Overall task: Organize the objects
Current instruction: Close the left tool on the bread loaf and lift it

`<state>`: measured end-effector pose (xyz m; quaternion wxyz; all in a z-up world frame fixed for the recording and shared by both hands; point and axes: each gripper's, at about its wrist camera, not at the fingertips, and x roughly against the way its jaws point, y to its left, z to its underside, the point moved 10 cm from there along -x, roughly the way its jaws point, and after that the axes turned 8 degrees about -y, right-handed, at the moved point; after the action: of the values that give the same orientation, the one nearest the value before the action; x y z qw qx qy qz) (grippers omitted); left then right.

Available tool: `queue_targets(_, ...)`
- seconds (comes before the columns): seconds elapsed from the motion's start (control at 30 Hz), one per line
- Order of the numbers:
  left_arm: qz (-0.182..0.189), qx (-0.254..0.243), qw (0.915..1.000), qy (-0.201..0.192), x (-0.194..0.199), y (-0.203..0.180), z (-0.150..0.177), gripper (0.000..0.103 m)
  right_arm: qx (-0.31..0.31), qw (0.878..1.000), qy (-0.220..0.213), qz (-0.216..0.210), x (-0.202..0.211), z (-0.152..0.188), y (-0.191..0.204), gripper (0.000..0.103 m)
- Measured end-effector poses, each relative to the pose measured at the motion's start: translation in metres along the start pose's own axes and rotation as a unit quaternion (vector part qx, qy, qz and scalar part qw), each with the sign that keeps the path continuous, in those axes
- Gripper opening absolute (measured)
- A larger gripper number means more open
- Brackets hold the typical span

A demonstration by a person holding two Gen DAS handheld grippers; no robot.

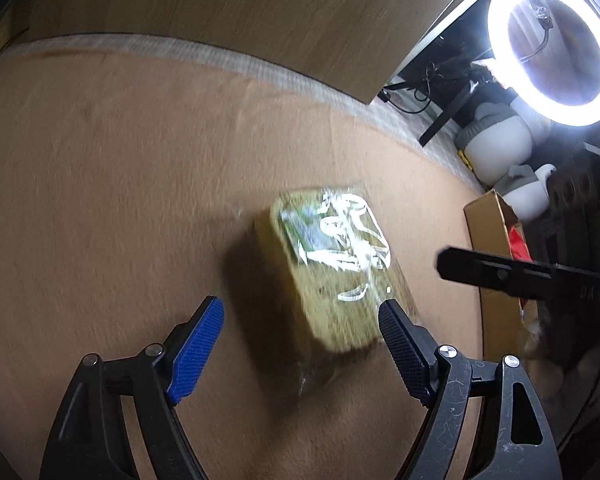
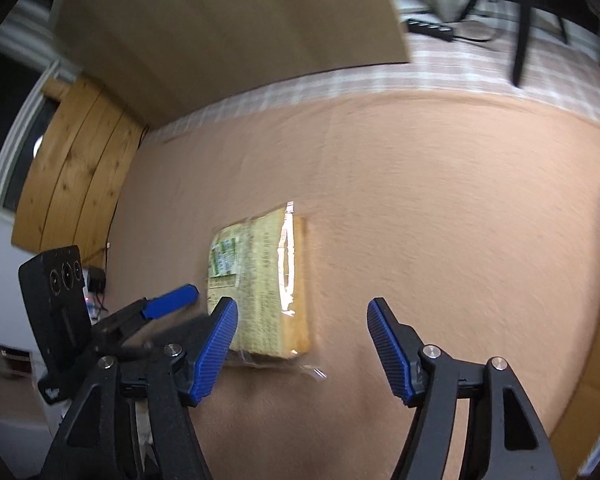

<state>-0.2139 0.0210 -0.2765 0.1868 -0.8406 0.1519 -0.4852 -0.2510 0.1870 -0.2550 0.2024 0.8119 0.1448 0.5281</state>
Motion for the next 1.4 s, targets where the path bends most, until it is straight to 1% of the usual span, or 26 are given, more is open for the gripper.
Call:
queue_targets(0.13, 0.004, 0.006, 1.0, 0.004, 0.0, 0.0, 0.008, 0.083, 0.022, 0.999, 0.022, -0.005, -0.016, 0.0, 0.012, 0.064)
queue_targets(0.3, 0.011, 0.012, 0.9998, 0.006, -0.008, -0.003, 0.009, 0.083, 0.04, 0.998, 0.048, -0.007, -0.031, 0.004, 0.02, 0.064)
queue_targets(0.53, 0.025, 0.017, 0.9995, 0.009, -0.016, -0.008, 0.009, 0.082, 0.054, 0.996, 0.066, -0.004, -0.038, 0.013, 0.033, 0.064)
queue_targets(0.7, 0.034, 0.015, 0.9992, 0.012, -0.019, -0.013, 0.007, 0.081, 0.058, 0.996, 0.066, -0.001, -0.04, 0.015, 0.037, 0.064)
queue_targets(0.87, 0.04, 0.01, 0.999, 0.013, -0.021, -0.017, 0.006, 0.076, 0.067, 0.996, 0.065, 0.005, -0.042, 0.014, 0.038, 0.064)
queue_targets(0.93, 0.041, 0.01, 0.999, 0.013, -0.022, -0.018, 0.004, 0.074, 0.068, 0.996, 0.063, 0.007, -0.042, 0.013, 0.038, 0.063)
queue_targets(1.0, 0.041, 0.009, 0.999, 0.012, -0.022, -0.018, 0.003, 0.073, 0.068, 0.996, 0.063, 0.006, -0.042, 0.013, 0.039, 0.059)
queue_targets(1.1, 0.039, 0.003, 0.9992, 0.011, -0.021, -0.02, 0.003, 0.072, 0.07, 0.996, 0.063, 0.006, -0.044, 0.014, 0.042, 0.058)
queue_targets(1.17, 0.038, -0.002, 0.9992, 0.011, -0.02, -0.022, 0.004, 0.072, 0.072, 0.996, 0.06, 0.01, -0.042, 0.015, 0.042, 0.058)
queue_targets(1.27, 0.04, -0.006, 0.9991, 0.009, -0.016, -0.026, 0.004, 0.072, 0.058, 0.997, 0.051, 0.009, -0.037, 0.015, 0.04, 0.058)
queue_targets(1.4, 0.042, -0.024, 0.9988, 0.006, -0.008, -0.04, 0.005, 0.072, 0.045, 0.998, 0.034, 0.008, -0.024, 0.016, 0.037, 0.058)
